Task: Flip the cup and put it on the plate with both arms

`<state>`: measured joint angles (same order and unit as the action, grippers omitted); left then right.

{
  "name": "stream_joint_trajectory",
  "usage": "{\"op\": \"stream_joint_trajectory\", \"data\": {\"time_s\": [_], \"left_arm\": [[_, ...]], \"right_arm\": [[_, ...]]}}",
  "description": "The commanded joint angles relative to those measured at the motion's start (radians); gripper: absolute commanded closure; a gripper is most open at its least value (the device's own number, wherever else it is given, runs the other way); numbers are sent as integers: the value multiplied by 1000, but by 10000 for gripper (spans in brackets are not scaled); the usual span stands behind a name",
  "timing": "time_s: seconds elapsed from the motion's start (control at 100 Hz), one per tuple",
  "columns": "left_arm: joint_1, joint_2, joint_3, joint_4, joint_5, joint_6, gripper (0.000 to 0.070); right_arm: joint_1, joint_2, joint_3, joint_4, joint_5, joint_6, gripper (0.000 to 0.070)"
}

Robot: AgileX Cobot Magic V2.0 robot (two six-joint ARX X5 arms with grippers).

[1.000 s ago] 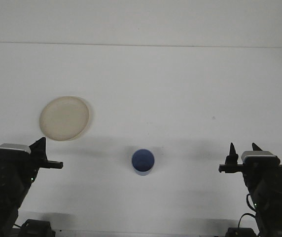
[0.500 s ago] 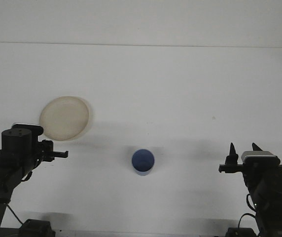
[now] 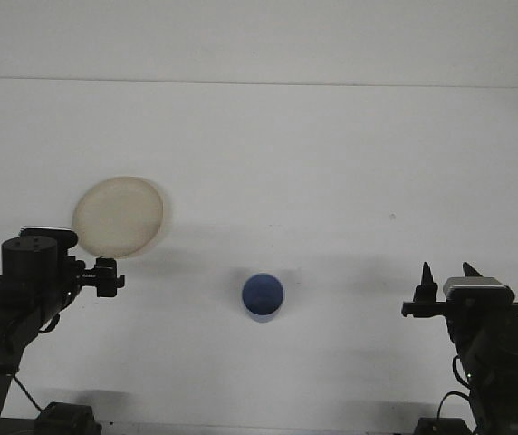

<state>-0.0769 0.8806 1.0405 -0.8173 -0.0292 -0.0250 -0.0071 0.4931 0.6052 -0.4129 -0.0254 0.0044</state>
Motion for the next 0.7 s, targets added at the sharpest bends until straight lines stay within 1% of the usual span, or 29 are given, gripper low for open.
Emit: {"op": "stream_joint_trajectory", "data": {"time_s": [0.0,0.19,0.31,0.49,0.69], "left_arm": [[-2,4,19,5,-4,-13,136],[-13,20,46,-18,2,-10,136],[-66,74,122,-68,4,-12,136],[-203,219,278,-151,4,-48,137],[-392,402,403,-158,4,-60,137]], "right_arm": [[1,3,10,9,-1,7,244],[2,3,10,9,-1,7,244],[2,3,10,9,-1,7,244],[2,3,10,9,-1,7,244],[1,3,10,9,-1,6,244]]}}
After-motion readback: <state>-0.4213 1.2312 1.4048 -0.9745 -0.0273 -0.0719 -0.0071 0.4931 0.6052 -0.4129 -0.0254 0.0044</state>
